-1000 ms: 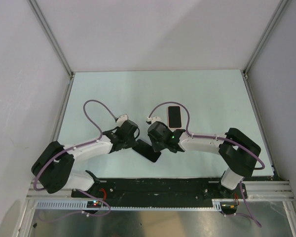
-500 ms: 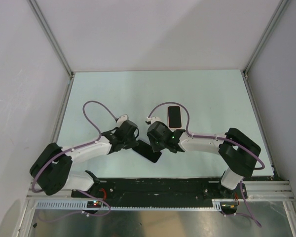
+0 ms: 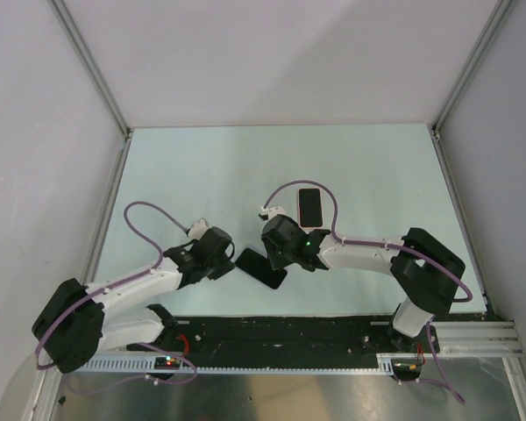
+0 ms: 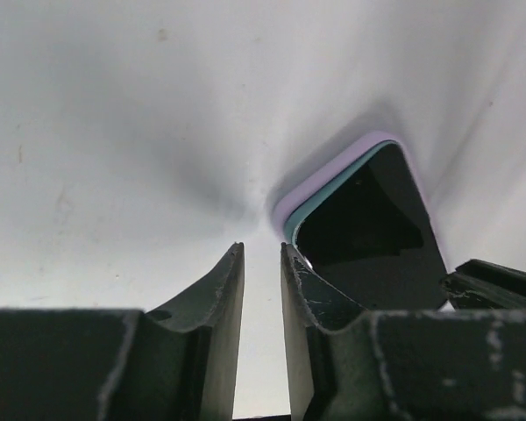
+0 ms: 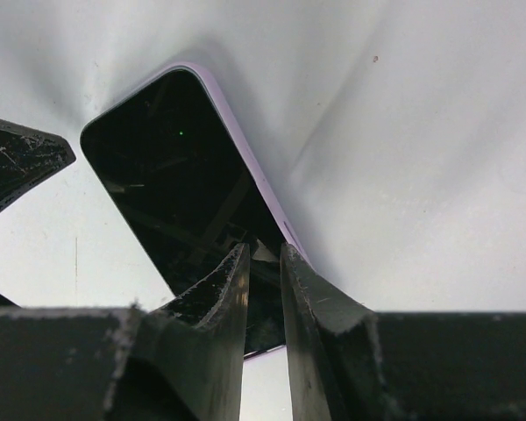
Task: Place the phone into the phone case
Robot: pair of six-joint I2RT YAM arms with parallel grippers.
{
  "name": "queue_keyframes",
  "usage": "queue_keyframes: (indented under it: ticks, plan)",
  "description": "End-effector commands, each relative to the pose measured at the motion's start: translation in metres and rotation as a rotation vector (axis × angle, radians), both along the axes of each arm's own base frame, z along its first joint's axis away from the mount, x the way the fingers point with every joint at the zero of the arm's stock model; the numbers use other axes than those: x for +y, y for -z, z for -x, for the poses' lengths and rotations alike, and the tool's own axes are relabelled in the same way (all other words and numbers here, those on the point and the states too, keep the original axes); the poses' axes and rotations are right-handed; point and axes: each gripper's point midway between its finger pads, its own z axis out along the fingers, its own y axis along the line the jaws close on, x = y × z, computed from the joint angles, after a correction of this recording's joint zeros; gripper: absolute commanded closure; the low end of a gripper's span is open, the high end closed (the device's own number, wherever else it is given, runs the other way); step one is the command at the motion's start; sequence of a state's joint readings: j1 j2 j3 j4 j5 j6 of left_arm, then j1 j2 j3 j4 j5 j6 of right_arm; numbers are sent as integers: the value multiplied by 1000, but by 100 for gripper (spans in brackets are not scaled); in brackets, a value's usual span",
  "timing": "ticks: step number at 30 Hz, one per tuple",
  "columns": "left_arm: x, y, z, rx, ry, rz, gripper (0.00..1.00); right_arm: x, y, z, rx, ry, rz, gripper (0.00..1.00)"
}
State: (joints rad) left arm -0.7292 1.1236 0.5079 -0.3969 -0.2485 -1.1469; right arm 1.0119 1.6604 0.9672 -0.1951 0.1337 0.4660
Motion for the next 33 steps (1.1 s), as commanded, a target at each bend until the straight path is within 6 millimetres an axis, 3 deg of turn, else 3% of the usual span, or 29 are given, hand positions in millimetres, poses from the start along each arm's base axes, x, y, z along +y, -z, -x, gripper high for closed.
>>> queue_keyframes:
  ticks: [1,17,27,33]
  plan:
    - [1,-6,-6,-14,-135,58,73,8,-26,-12,-46,16,-55,75]
    - [-15,-19,-14,-58,-98,134,76,8,-26,-12,-46,20,-55,75]
    - [-26,-5,-18,-25,-64,130,84,5,-26,-13,-47,24,-45,75]
    - [-22,-4,-16,-25,-73,132,84,3,-27,-13,-49,28,-38,75]
